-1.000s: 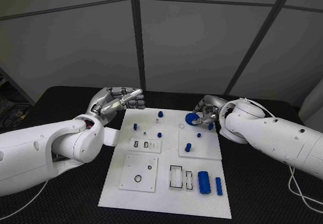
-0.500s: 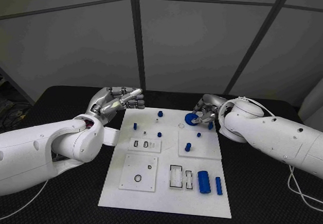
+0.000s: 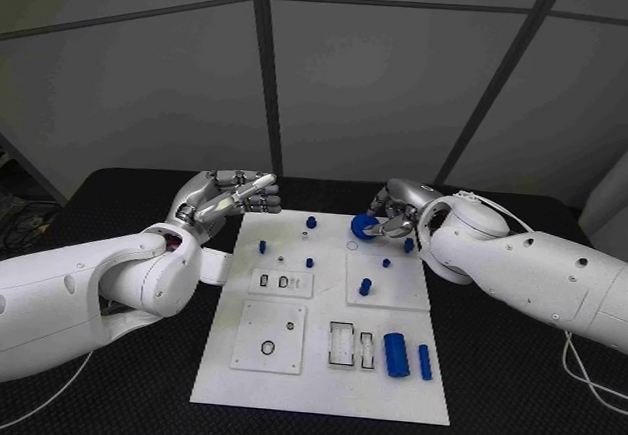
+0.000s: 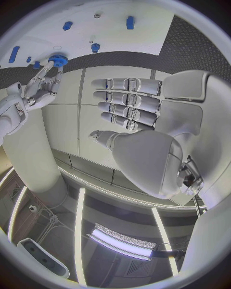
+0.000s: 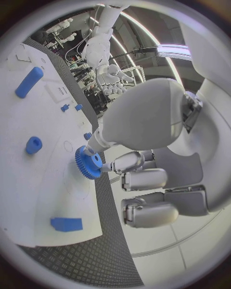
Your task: Assemble the parts on the task board
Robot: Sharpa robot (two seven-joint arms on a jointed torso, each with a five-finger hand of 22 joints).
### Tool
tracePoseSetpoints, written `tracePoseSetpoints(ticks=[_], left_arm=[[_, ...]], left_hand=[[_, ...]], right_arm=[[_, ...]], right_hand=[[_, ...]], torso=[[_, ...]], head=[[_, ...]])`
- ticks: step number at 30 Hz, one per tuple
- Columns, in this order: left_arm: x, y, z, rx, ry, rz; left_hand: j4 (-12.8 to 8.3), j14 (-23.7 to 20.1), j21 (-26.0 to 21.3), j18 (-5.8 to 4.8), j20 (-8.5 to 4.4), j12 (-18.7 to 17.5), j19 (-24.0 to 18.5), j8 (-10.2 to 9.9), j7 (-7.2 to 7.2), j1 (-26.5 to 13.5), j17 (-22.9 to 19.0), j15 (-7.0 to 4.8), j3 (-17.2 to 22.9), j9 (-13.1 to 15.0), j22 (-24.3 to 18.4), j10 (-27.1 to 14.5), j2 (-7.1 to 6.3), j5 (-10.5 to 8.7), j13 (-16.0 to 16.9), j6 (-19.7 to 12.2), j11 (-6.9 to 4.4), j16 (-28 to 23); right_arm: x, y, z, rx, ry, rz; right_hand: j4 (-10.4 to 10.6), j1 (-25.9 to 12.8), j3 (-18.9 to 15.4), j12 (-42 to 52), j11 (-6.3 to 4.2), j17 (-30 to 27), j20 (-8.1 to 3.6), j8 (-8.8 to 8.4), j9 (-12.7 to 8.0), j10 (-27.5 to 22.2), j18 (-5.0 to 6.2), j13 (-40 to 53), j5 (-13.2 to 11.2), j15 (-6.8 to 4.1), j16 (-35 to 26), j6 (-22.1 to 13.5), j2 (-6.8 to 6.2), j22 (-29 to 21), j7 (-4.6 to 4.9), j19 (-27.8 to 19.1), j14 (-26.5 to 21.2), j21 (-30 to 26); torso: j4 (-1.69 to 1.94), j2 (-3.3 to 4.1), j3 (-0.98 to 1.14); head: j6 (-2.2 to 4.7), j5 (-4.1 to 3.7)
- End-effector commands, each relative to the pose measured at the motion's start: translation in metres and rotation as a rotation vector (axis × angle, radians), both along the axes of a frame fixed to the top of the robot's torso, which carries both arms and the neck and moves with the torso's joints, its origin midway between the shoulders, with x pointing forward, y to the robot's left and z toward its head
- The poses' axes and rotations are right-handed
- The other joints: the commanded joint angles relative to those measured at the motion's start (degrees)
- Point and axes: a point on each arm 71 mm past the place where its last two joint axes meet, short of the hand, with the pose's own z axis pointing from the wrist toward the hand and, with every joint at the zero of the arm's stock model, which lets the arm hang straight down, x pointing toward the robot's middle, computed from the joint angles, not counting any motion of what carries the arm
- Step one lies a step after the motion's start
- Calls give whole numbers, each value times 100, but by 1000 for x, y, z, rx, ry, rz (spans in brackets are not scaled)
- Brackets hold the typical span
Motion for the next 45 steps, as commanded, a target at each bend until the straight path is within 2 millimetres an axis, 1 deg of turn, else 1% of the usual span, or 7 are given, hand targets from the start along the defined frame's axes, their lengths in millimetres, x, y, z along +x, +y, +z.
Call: tracePoseSetpoints(ticks=[1, 13, 20, 30, 38, 41, 45], left_arm=[[0, 0, 1, -3, -4, -11], [0, -1, 1, -3, -3, -11], [2, 0, 1, -2, -3, -7], [3, 0, 0, -2, -4, -1], [4, -2, 0, -4, -4, -2], [4, -2, 0, -4, -3, -2], [4, -2, 0, -5, -3, -4]], left_hand=[[-9, -21, 26, -35, 22, -20, 3, -18, 28, -20, 6, 1, -31, -8, -6, 0, 22, -27, -8, 11, 44, -18], [-9, -21, 26, -35, 22, -20, 3, -18, 28, -20, 6, 1, -31, -8, -6, 0, 22, -27, -8, 11, 44, -18], [-11, -20, 26, -35, 23, -22, 4, -21, 27, -21, 7, 1, -33, -8, -7, 0, 23, -29, -8, 12, 44, -21], [-17, -18, 25, -34, 23, -29, 3, -28, 25, -22, 9, 2, -39, -8, -9, 2, 27, -32, -8, 13, 43, -29], [-18, -19, 25, -34, 24, -30, 2, -29, 24, -22, 9, 2, -40, -8, -10, 2, 27, -32, -8, 13, 43, -31], [-18, -19, 25, -34, 24, -30, 2, -29, 24, -22, 9, 2, -40, -8, -10, 2, 27, -32, -8, 13, 43, -31], [-18, -19, 25, -34, 24, -30, 2, -29, 24, -22, 9, 2, -40, -8, -10, 2, 27, -32, -8, 13, 43, -31]], right_arm=[[-7, 12, 11, -20, -117, 41], [-25, 67, 16, -62, -178, 164], [-29, 89, 13, -86, -195, 203], [-29, 107, 6, -106, -190, 225], [-25, 114, 1, -135, -190, 226], [-23, 116, -2, -146, -191, 223], [-21, 119, -5, -158, -184, 225]], right_hand=[[-17, 13, 13, 31, 1, 254, -37, 16, 100, 45, -87, 8, 39, -44, 22, 73, 51, 1509, -50, 614, 329, 37], [-27, -5, 14, 25, 2, 256, -46, -20, 108, 40, -87, 9, 48, -48, 23, 42, 42, 1509, -43, 614, 330, 37], [-29, -9, 15, 19, 3, 261, -47, -29, 110, 36, -87, 5, 51, -48, 25, 34, 41, 1509, -42, 614, 331, 37], [-41, -13, 20, 11, 7, 252, -50, -54, 115, 28, -87, 3, 62, -48, 21, 12, 37, 1509, -36, 614, 329, 37], [-48, -24, 25, 3, 12, 256, -51, -82, 119, 21, -87, 2, 67, -46, 22, -15, 36, 1509, -28, 614, 330, 37], [-52, -31, 27, -9, 16, 254, -50, -98, 122, 12, -87, -5, 69, -44, 21, -31, 33, 1509, -23, 614, 329, 37], [-55, -40, 26, -25, 21, 258, -49, -115, 124, 1, -87, -15, 69, -41, 22, -46, 27, 1509, -17, 614, 330, 37]], torso=[[8, -6, -3], [16, 4, -6], [11, 11, -4], [8, 8, -1], [9, 11, -2], [-4, 8, 3], [2, 8, -2]], head=[[3, 8], [-23, 39], [-35, 68], [-39, 127], [-63, 123], [-64, 121], [-77, 117]])
